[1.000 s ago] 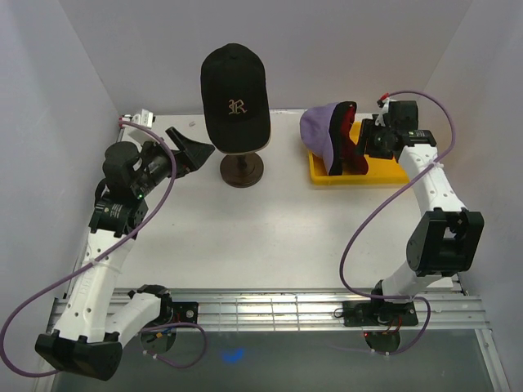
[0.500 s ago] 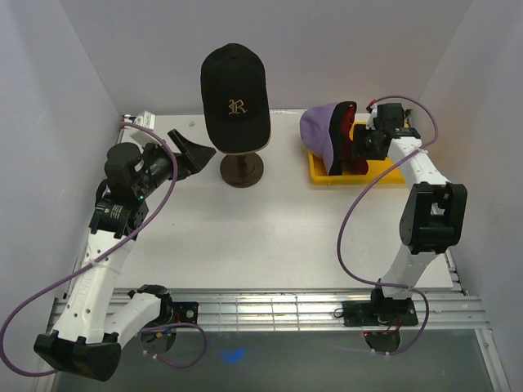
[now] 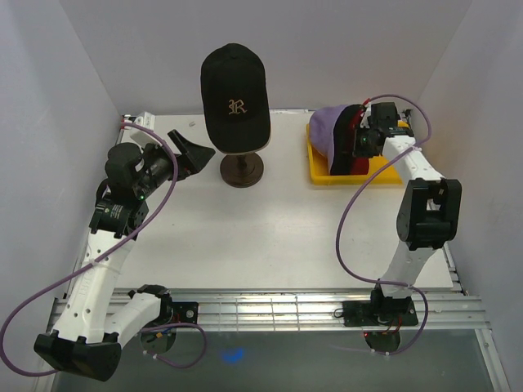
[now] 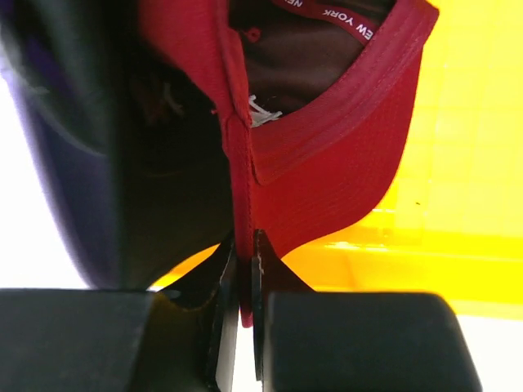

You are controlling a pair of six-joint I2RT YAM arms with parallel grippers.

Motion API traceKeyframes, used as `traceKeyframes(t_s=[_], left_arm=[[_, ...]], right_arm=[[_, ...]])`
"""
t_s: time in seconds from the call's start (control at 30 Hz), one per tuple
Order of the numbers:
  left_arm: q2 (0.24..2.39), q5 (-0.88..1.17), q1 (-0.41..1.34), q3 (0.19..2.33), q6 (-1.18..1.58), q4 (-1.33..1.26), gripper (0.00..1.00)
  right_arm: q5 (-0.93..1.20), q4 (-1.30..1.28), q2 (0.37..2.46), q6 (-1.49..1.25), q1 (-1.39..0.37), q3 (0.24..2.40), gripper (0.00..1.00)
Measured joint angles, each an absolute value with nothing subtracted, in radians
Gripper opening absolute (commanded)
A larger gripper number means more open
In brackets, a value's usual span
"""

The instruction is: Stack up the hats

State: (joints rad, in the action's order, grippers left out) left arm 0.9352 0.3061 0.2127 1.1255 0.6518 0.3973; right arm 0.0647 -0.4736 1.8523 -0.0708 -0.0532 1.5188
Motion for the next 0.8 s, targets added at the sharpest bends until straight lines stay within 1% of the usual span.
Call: traceKeyframes(t_s=[0.17,0.43,0.6,0.8], left_arm=[[0.939,0.306,0.213,1.126,0.655,0.397,0.93],[0.945,0.302,0.213,1.126,0.663,0.397,0.93],[0.946,0.3,0.213,1.126,0.67,0.397,0.93],[0.953,0.299,0.213,1.126,0.677,0.397,0.93]], right_arm=[[0.065,-0.538,1.824,-0.073,-0.052,1.562,0.08],[0.112,-0.788,1.821,-0.105,-0.034,1.832,0.08],[0.16,-0.873,1.781,-0.154,0.011,1.854,0.08],[0.296,-0.904,1.687,-0.238,0.115,1.856,0.08]])
